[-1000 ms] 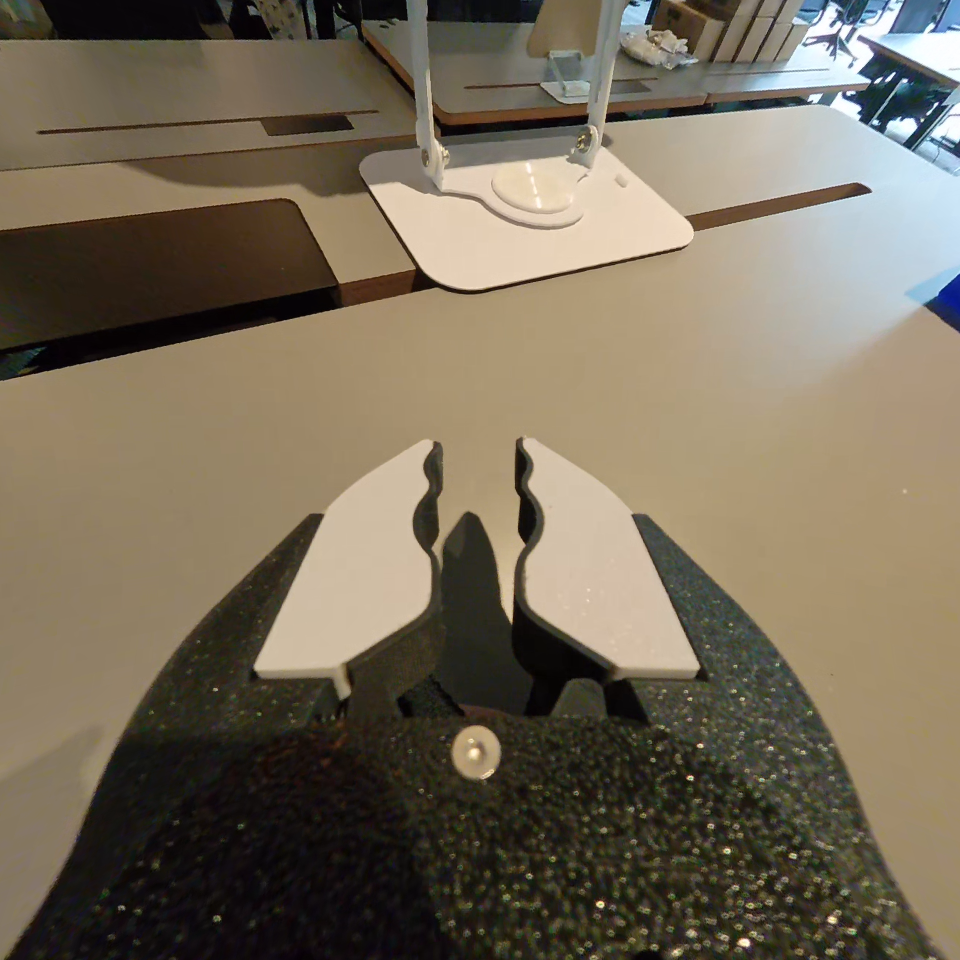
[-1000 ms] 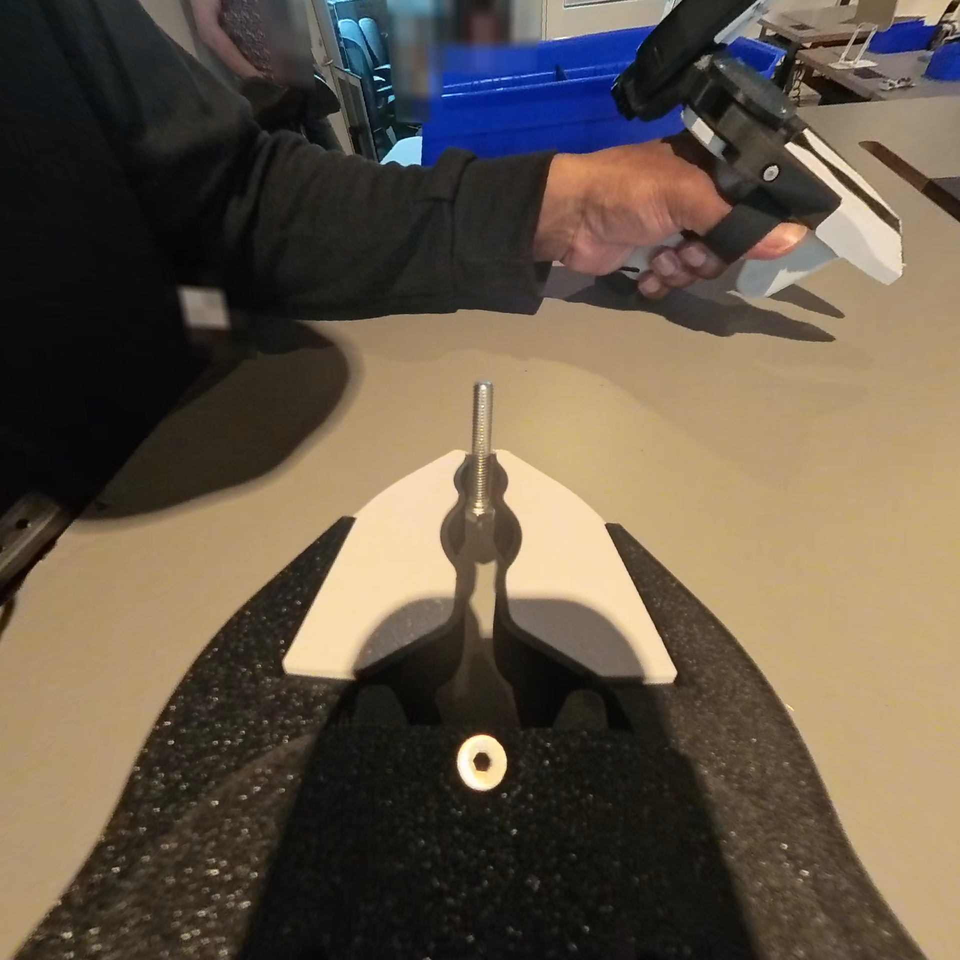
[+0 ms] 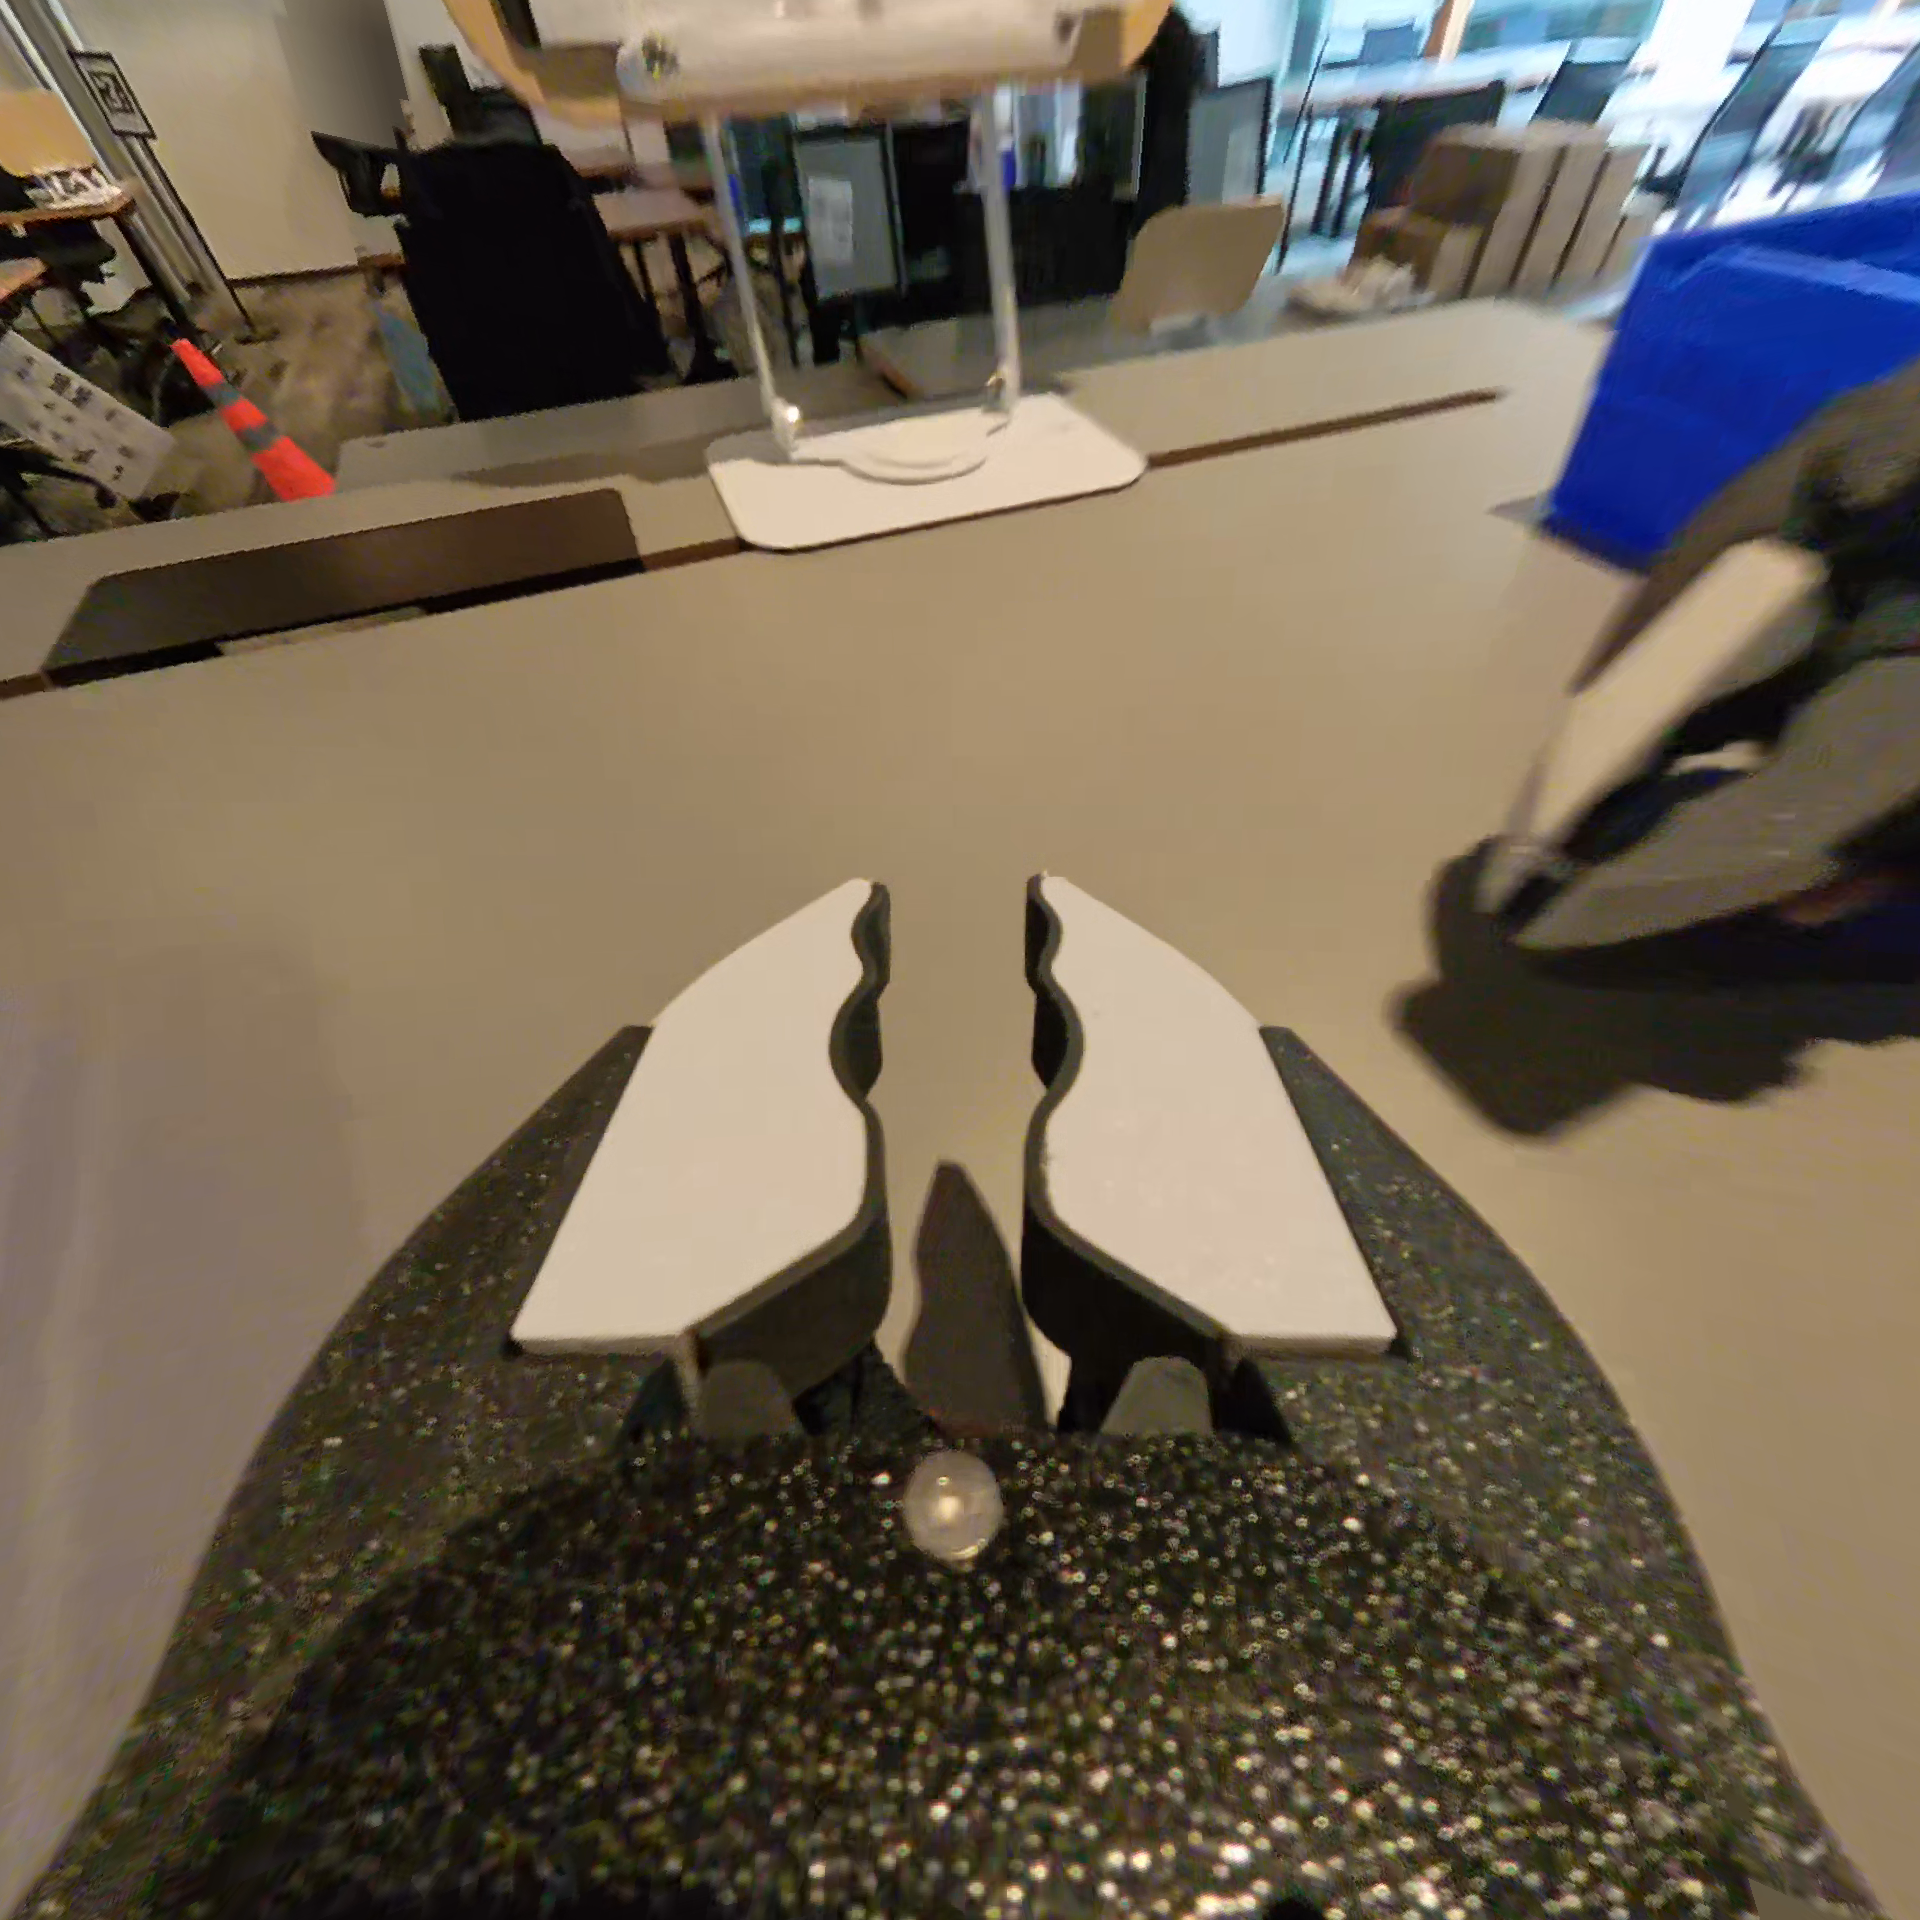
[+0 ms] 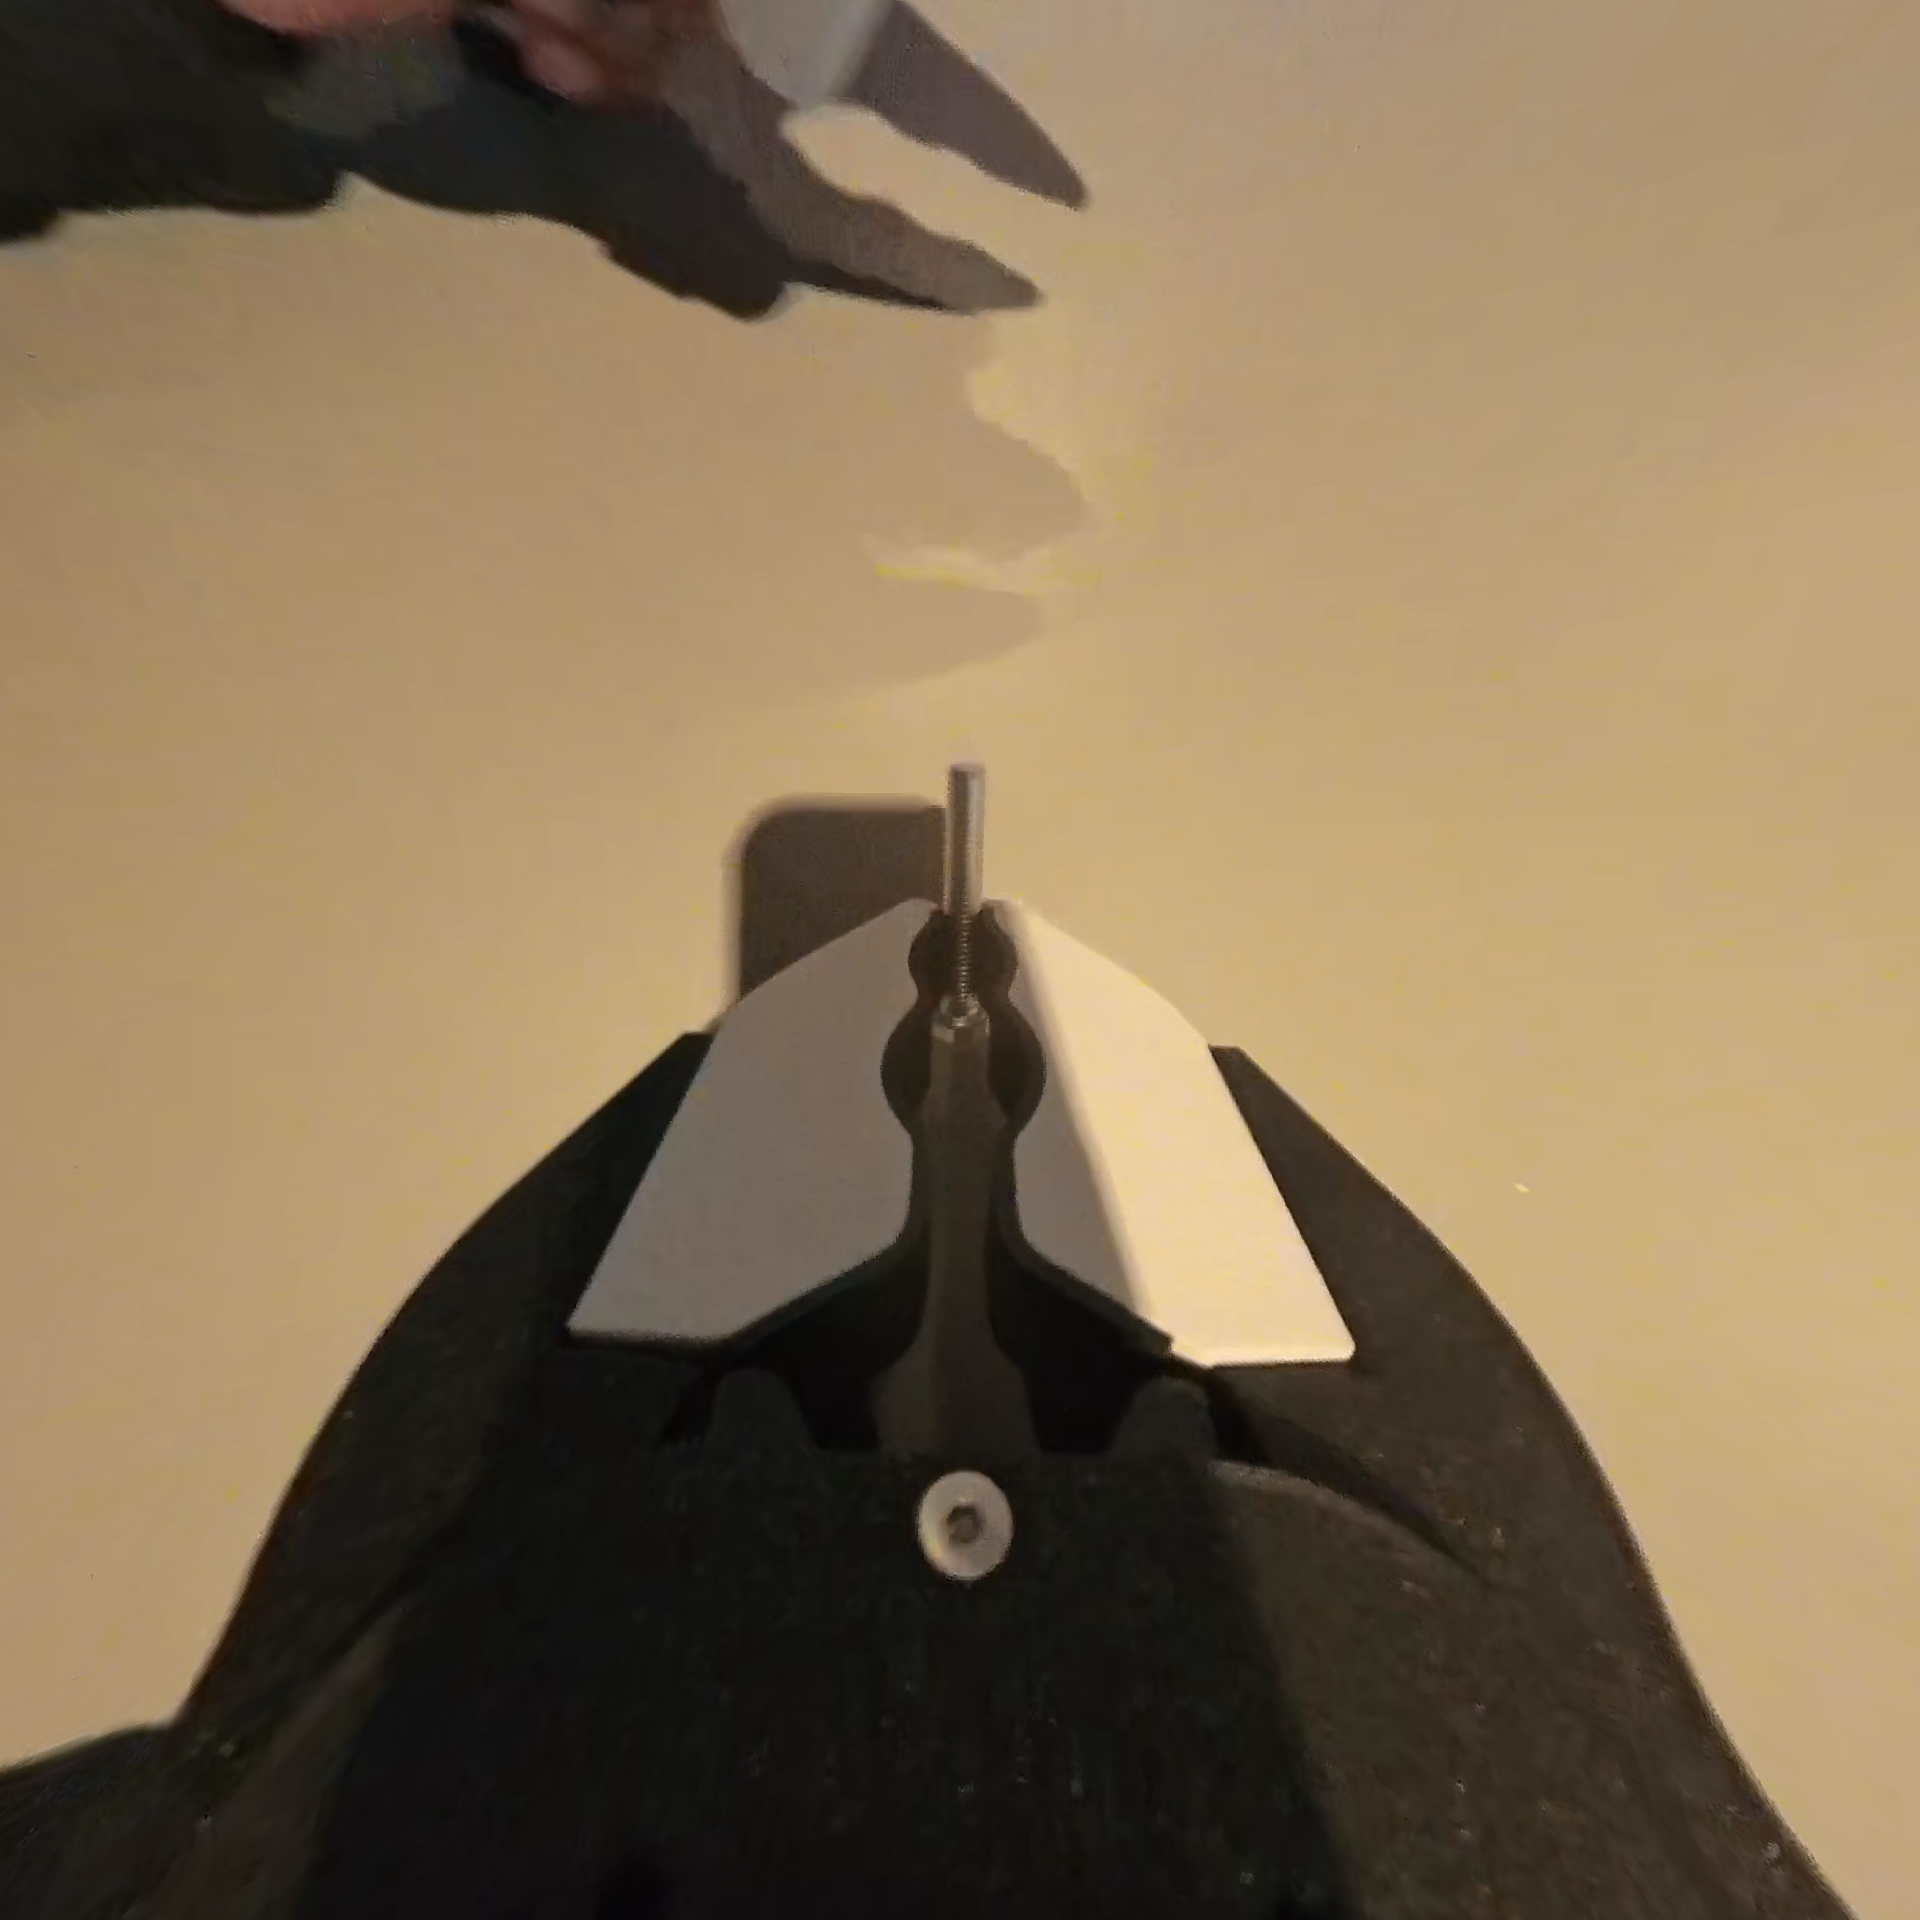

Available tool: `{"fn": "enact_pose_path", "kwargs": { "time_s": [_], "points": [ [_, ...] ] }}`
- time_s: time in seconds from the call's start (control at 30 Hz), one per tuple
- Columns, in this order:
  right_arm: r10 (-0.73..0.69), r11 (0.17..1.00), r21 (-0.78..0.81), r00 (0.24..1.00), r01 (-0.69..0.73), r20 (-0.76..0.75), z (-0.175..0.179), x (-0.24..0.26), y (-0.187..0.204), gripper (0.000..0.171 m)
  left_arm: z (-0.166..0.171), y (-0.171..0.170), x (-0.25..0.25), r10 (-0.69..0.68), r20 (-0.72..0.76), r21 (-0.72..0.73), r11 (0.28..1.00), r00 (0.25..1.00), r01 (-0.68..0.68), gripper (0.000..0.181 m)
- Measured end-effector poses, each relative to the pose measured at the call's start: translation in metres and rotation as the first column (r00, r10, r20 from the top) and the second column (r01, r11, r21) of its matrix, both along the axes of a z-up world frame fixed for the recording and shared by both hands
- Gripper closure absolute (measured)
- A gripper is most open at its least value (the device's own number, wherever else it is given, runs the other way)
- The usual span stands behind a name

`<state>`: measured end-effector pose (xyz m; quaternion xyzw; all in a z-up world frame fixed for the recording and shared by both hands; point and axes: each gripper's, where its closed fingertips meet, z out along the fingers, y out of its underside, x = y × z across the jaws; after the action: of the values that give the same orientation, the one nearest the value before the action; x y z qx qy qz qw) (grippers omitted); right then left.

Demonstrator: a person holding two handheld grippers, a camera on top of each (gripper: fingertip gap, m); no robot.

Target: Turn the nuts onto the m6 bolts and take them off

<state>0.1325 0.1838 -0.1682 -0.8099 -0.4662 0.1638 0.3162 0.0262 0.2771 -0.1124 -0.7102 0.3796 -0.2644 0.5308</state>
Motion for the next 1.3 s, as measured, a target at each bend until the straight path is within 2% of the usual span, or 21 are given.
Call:
{"fn": "enact_pose_path", "kwargs": {
  "time_s": [0.1,0.23,0.37,0.5,0.73,0.97,1.2,1.3],
  "points": [
    [0.011,0.998,-0.067,0.996,-0.005,0.088,-0.017,-0.003,-0.004,0.166,0.013,-0.056,-0.017,-0.034,0.133,-0.014,0.999,0.991,0.036,0.157],
    [0.025,0.994,-0.11,0.995,-0.015,0.094,-0.02,-0.011,-0.006,0.166,0.028,-0.135,-0.036,-0.094,0.321,-0.024,0.994,0.942,0.107,0.158],
    [0.023,0.992,-0.127,0.987,-0.003,0.159,-0.02,-0.012,-0.005,0.166,0.04,-0.193,-0.055,-0.148,0.45,0.012,0.987,0.881,0.159,0.16],
    [0.025,0.988,-0.153,0.967,0.015,0.253,-0.021,-0.013,-0.005,0.166,0.032,-0.237,-0.083,-0.18,0.488,0.015,0.98,0.854,0.198,0.16],
    [0.053,0.976,-0.217,0.92,0.035,0.388,-0.022,-0.021,-0.005,0.166,-0.001,-0.318,-0.133,-0.239,0.494,0.017,0.964,0.836,0.266,0.161],
    [0.046,0.958,-0.275,0.901,0.082,0.431,-0.023,-0.026,-0.006,0.165,-0.025,-0.353,-0.175,-0.218,0.477,-0.038,0.963,0.851,0.267,0.161],
    [-0.004,0.952,-0.275,0.907,0.132,0.422,-0.023,-0.026,-0.004,0.165,-0.049,-0.361,-0.205,-0.172,0.469,-0.098,0.965,0.866,0.244,0.161],
    [-0.011,0.954,-0.266,0.903,0.138,0.43,-0.023,-0.026,-0.004,0.16,-0.06,-0.359,-0.212,-0.156,0.465,-0.125,0.963,0.872,0.239,0.161]
  ]
}}
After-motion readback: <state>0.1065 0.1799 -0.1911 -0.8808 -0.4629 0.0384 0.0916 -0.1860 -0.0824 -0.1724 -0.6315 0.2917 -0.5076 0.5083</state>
